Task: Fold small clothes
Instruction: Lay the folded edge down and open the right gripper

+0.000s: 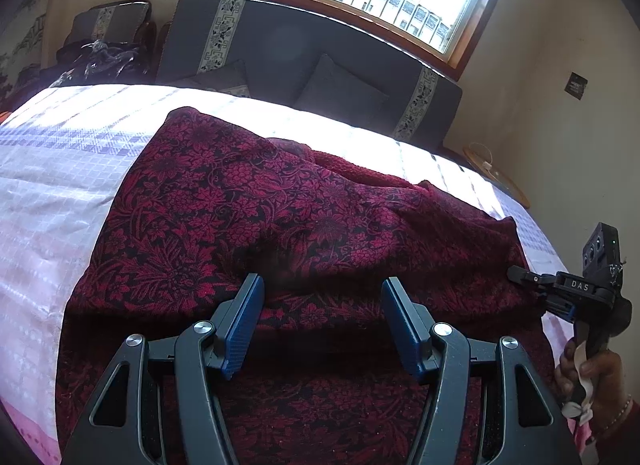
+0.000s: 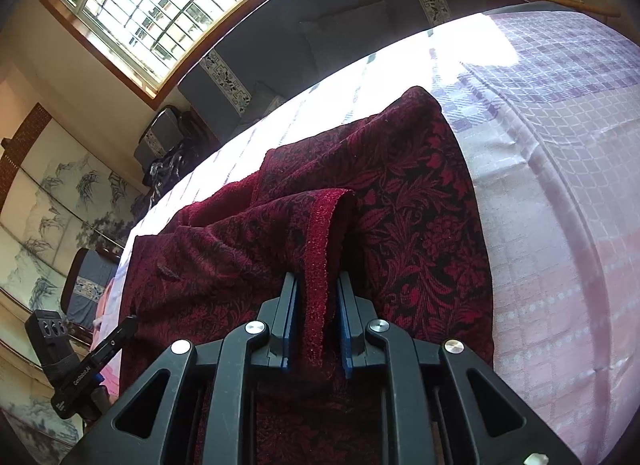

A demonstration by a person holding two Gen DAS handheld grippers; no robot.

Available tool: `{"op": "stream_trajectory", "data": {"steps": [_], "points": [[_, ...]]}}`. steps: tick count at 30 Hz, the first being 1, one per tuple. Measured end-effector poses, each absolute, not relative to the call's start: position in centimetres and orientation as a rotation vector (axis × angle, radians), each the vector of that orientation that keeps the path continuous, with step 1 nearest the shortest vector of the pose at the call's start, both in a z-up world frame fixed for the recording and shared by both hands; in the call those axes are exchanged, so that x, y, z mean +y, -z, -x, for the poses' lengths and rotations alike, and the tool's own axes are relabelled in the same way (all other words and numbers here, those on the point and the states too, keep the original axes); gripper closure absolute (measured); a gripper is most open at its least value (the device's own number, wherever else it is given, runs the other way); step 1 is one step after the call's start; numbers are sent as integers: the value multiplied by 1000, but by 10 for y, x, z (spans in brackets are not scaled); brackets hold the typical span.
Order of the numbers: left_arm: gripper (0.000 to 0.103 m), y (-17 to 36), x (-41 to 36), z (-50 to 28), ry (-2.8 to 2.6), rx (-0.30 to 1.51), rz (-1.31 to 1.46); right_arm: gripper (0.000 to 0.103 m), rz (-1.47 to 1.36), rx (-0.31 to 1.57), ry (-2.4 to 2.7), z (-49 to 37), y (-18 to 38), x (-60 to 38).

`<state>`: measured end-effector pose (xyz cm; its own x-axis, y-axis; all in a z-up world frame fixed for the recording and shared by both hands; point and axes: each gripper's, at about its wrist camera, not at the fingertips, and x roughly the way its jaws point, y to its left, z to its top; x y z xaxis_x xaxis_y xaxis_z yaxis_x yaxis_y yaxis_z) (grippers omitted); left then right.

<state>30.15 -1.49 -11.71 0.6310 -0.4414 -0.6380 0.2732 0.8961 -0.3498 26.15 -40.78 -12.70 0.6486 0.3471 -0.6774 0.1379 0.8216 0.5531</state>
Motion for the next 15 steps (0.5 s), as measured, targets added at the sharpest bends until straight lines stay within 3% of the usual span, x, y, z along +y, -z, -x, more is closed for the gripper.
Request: {"op": "stream_trajectory", "data": {"steps": [4,7,9,10,15], "points": [[41,118,-10,-302,400,790,248,77,-713,887,-149,-263,127,-417],[41,119,-8,-302,399,792,260,77,-744,885,-148,-265,126,-420],[41,119,-7,-302,399,792,261,83,-703,883,-144,-266,125,-417],[41,119,-8,-301,397,791,258,92,-657,882,-129,-266,124,-414],[41,119,-6,-301,396,785,262,98,-628,828,-106,-263,117,-421]]}}
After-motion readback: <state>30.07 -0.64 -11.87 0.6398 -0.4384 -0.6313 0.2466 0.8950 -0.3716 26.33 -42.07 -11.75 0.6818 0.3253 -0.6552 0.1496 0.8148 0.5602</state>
